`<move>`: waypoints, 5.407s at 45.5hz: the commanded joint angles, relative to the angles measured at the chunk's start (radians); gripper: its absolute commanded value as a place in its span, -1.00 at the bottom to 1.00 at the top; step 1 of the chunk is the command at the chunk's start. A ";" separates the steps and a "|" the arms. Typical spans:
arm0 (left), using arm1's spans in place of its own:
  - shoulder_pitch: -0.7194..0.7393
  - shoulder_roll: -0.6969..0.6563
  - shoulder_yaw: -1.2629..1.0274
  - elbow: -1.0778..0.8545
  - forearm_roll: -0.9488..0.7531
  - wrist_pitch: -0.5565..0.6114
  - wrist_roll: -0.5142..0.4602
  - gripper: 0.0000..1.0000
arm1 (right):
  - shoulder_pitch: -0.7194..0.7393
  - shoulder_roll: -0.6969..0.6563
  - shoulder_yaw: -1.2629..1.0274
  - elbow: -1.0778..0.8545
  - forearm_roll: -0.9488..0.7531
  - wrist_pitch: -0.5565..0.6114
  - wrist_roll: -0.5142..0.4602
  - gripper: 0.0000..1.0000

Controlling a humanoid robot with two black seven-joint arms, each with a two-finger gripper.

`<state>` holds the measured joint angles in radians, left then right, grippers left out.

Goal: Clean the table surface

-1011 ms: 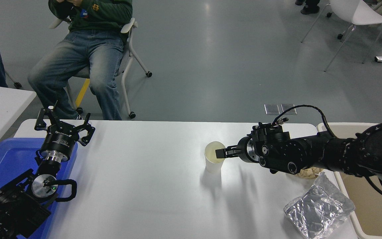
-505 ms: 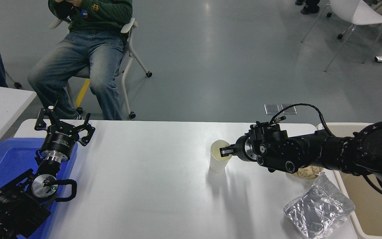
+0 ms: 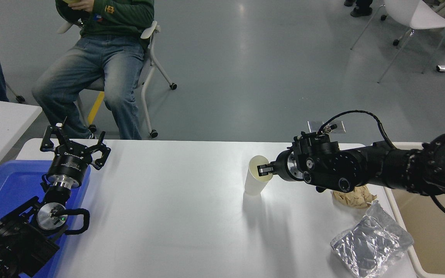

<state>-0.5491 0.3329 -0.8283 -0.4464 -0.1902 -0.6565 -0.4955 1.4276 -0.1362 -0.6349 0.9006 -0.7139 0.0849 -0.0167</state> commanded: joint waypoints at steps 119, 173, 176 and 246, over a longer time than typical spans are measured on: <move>0.000 0.000 0.000 0.000 0.000 0.000 0.000 1.00 | -0.226 -0.933 0.276 -0.017 -0.139 0.099 0.225 -1.00; 0.000 0.000 0.000 0.000 0.000 0.000 0.000 1.00 | -0.645 -0.465 0.324 -0.839 -0.136 0.095 0.420 -1.00; 0.000 0.000 0.000 0.000 0.000 0.000 0.000 1.00 | -0.647 -0.465 0.322 -0.841 -0.136 0.091 0.420 -1.00; 0.000 0.000 0.000 0.000 0.000 0.000 0.000 1.00 | -0.630 -0.414 0.285 -0.916 -0.045 0.041 0.414 1.00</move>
<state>-0.5492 0.3329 -0.8283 -0.4464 -0.1902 -0.6565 -0.4955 0.7873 -0.5407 -0.3505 -0.0112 -0.7935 0.1254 0.3940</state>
